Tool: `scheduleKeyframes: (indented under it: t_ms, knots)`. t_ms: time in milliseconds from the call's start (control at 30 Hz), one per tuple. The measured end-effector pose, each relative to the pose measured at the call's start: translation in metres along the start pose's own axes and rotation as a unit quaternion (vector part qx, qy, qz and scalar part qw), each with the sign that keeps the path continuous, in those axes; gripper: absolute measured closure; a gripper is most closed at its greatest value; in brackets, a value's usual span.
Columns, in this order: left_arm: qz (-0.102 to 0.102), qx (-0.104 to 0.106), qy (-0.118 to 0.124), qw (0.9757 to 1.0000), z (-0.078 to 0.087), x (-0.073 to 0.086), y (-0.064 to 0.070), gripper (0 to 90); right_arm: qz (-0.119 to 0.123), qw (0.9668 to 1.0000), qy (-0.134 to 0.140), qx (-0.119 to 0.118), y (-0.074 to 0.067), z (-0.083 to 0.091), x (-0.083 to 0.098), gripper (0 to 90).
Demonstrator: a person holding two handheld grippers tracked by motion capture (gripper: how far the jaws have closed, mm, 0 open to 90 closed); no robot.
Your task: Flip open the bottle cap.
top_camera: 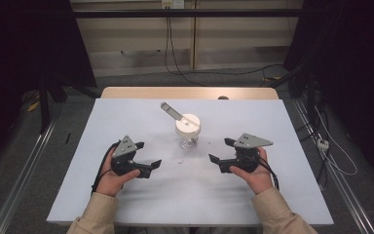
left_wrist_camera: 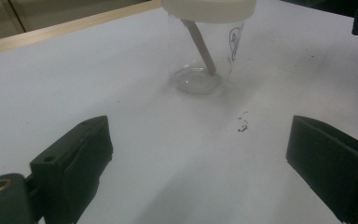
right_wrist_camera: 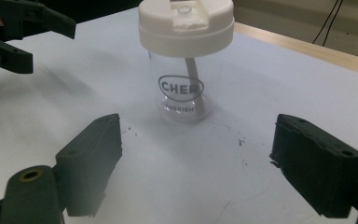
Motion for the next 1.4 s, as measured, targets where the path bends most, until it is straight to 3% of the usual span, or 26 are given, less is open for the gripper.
scheduleKeyframes:
  t_ms: [833, 1400]
  knots:
    - [-0.007, -0.006, -0.024, 0.9997, 0.017, 0.017, -0.004, 6.6, -0.019, 0.9995, -0.021, 0.017, 0.015, 0.022, 0.030, 15.1]
    - [0.009, -0.016, -0.024, 0.9995, 0.036, 0.029, -0.011, 6.6, -0.020, 0.9993, -0.020, 0.024, 0.019, 0.035, 0.039, 15.1]
Point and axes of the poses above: each handheld gripper's, and its own axes: z roughly backward along the jaws, x roughly out of its underside, y roughly to its right, the point moved 8 cm from there along -z, roughly forward along the jaws, and after that the axes turned 9 degrees about -z, right-handed, at the moved point
